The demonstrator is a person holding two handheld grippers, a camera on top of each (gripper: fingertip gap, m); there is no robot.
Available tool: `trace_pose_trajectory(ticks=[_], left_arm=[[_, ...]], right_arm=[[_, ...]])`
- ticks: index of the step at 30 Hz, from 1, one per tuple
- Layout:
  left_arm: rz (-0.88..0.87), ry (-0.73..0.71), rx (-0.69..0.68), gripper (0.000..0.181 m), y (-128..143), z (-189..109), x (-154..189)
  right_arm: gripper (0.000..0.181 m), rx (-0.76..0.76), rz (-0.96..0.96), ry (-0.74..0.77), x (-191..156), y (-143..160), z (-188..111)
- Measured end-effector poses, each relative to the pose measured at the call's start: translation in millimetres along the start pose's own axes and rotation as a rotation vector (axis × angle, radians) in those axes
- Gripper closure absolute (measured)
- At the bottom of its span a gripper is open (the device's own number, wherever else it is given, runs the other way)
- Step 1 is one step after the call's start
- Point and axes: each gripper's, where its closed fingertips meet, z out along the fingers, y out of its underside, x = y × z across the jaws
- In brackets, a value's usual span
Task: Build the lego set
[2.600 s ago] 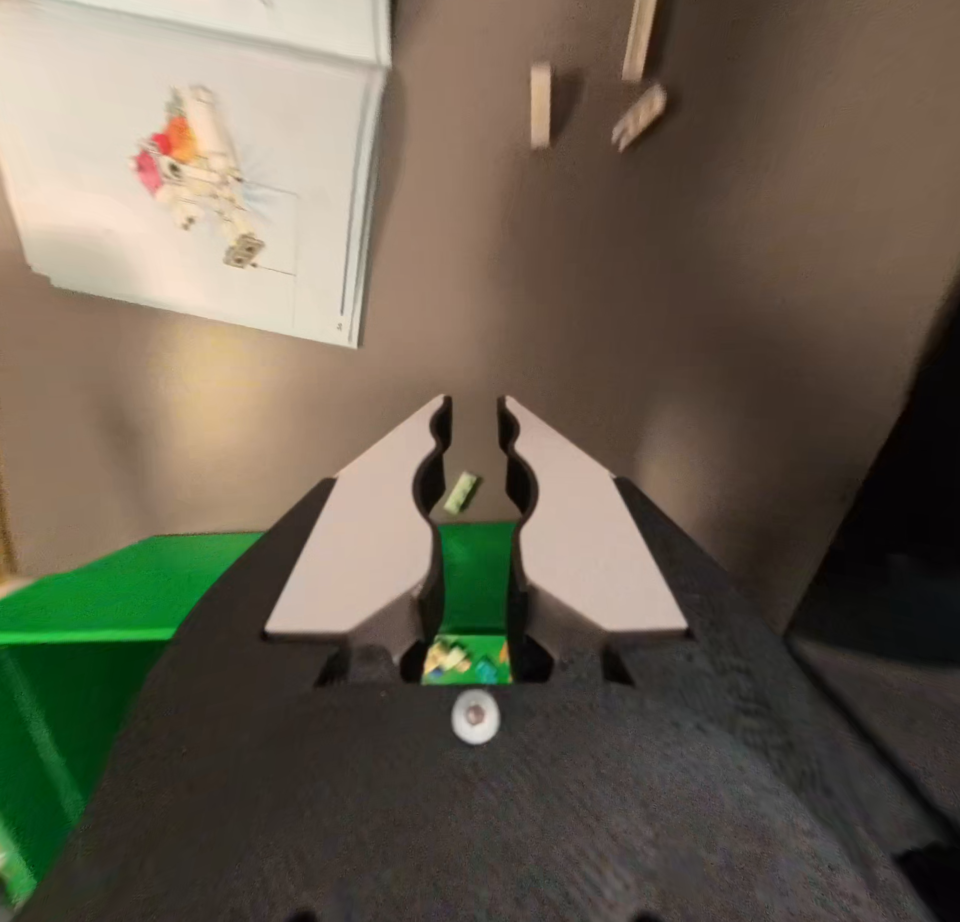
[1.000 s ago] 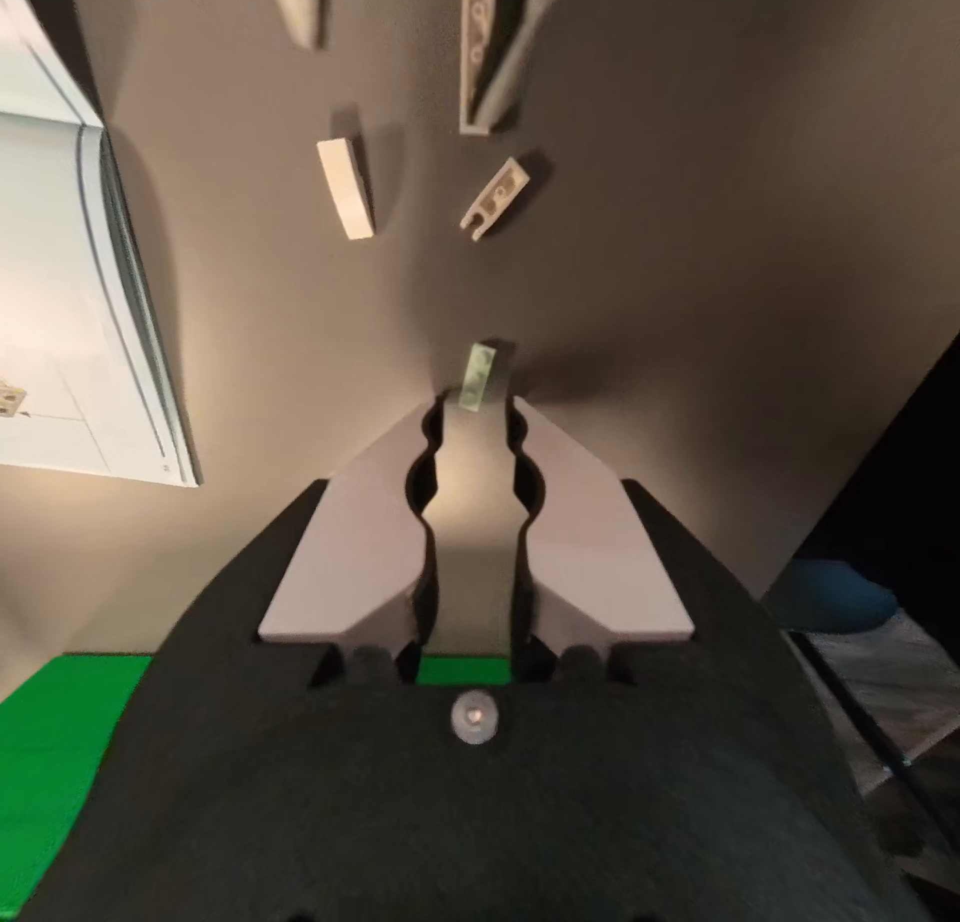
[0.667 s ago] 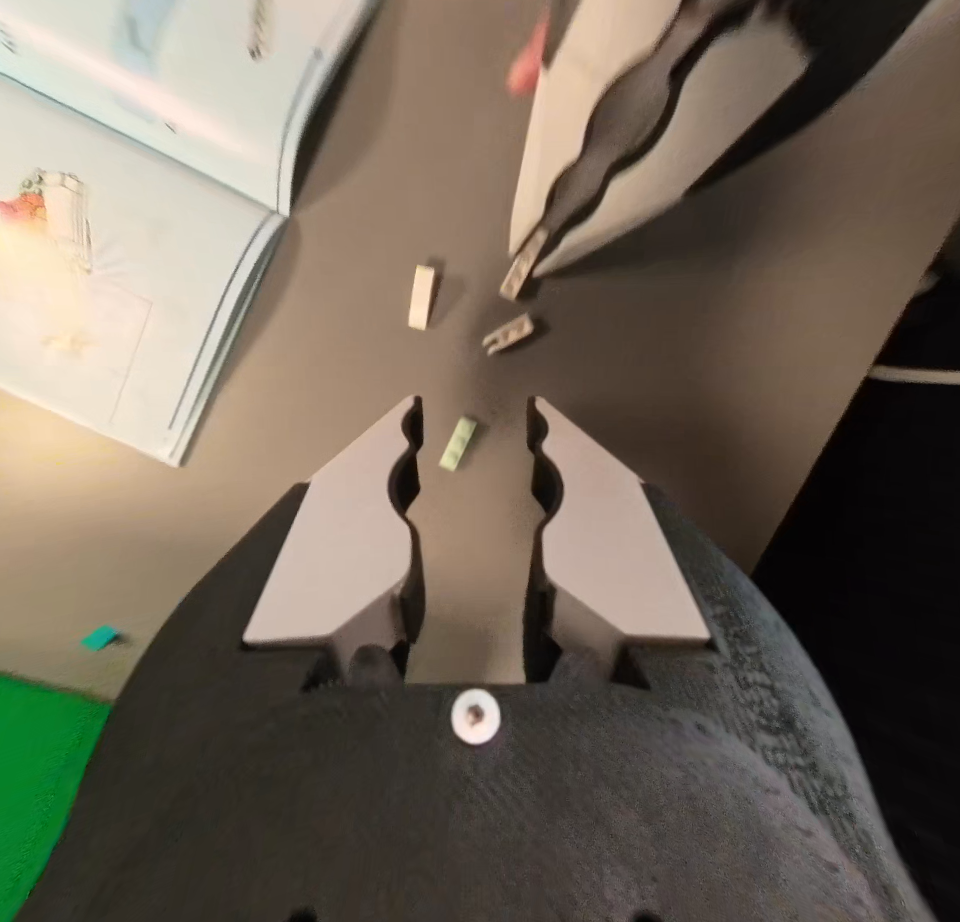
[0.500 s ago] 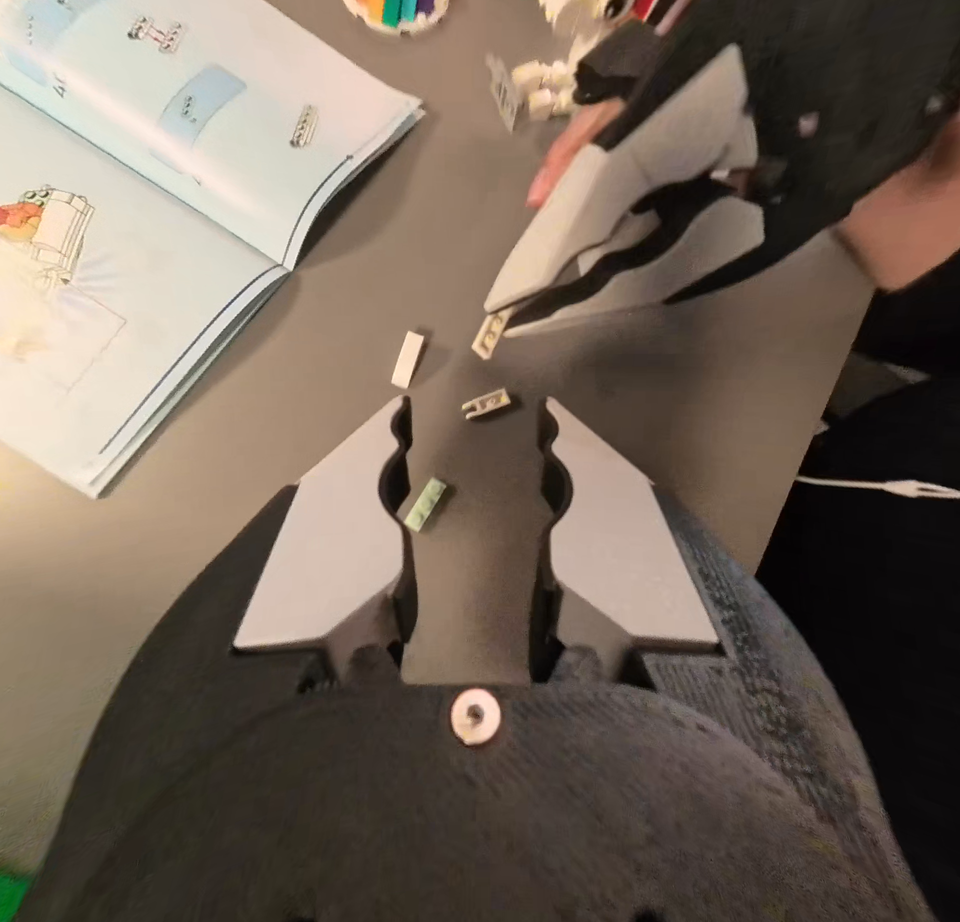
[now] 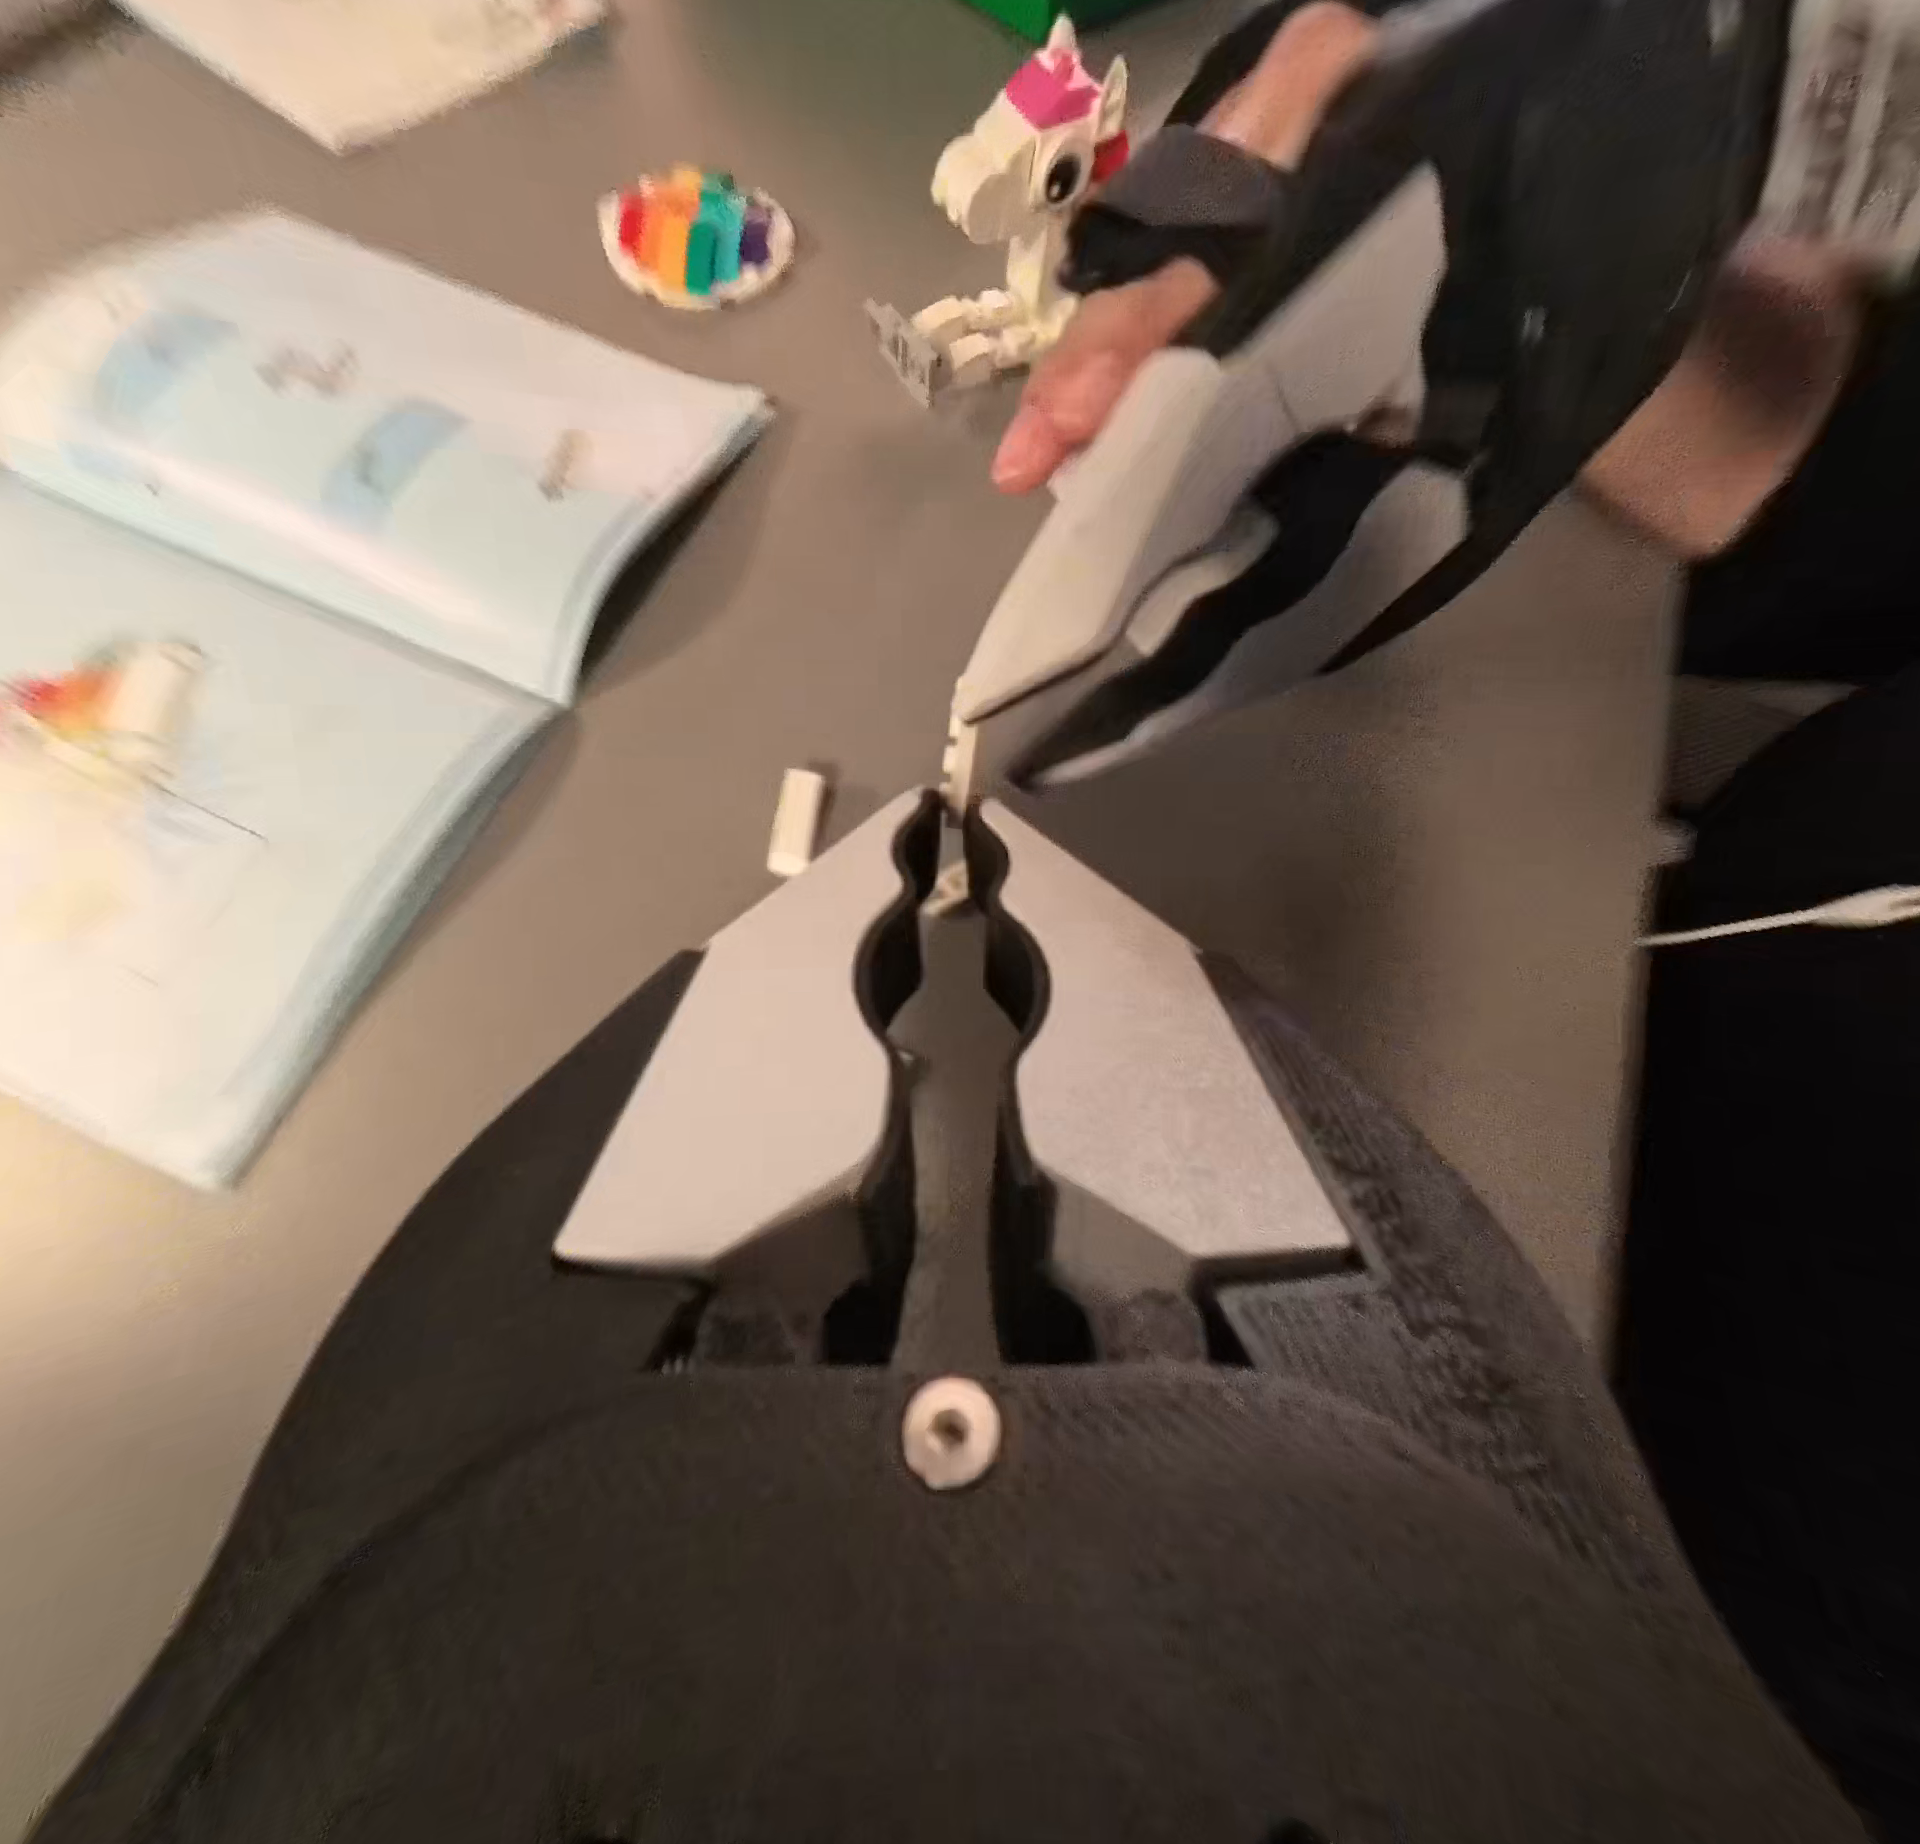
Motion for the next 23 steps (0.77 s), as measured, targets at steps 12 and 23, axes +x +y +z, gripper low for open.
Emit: trace_pose_trajectory(ticks=[12,23], left_arm=[[0.939,-0.317,0.039,0.177,2.0,5.7,-0.7],[1.096,-0.31,0.1,0.177,2.0,12.5,14.4]], right_arm=[[0.162,0.002,0.529,-0.3,-16.2,4.3,-9.9],[0.175,0.022,0.858,-0.472,-24.2,4.3,-12.5]])
